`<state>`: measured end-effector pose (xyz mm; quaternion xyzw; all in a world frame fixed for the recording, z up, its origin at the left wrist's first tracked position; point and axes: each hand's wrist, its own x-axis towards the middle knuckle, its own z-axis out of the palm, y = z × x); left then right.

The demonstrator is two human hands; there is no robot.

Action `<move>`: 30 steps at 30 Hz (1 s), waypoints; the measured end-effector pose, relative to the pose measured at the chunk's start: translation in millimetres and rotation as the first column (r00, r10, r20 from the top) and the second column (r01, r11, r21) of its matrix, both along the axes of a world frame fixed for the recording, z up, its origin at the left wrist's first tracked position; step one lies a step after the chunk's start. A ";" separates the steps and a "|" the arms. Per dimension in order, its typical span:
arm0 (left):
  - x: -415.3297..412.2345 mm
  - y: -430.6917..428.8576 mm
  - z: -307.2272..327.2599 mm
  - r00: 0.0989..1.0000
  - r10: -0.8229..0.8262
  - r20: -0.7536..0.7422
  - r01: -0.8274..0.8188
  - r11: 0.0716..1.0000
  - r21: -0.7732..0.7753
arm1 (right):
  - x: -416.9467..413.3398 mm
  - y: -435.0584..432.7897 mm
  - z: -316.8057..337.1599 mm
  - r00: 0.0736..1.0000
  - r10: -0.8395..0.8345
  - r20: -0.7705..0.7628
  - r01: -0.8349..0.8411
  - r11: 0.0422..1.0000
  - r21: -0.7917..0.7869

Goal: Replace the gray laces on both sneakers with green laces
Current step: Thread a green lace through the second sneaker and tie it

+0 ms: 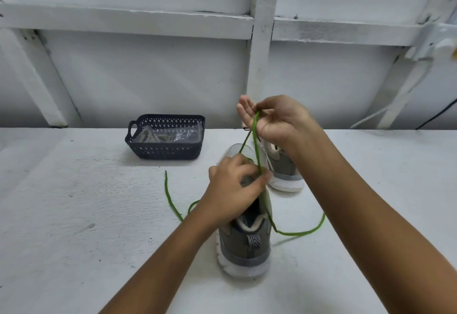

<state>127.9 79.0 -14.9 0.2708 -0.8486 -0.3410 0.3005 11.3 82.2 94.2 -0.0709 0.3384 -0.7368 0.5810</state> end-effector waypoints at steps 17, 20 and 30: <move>13.9 -116.1 73.0 0.728 0.435 -0.529 0.242 0.558 0.793 | -0.5 34.9 -66.4 0.699 0.421 -0.578 -0.350 0.906 0.238; 4.0 -103.6 56.6 0.908 0.296 -0.298 0.076 0.584 0.809 | -1.8 31.5 -65.1 0.727 0.384 -0.569 -0.320 0.923 0.214; -10.1 -84.5 45.3 0.918 0.151 -0.366 0.181 0.661 0.728 | -6.7 25.6 -67.9 0.805 0.350 -0.479 -0.273 0.935 0.225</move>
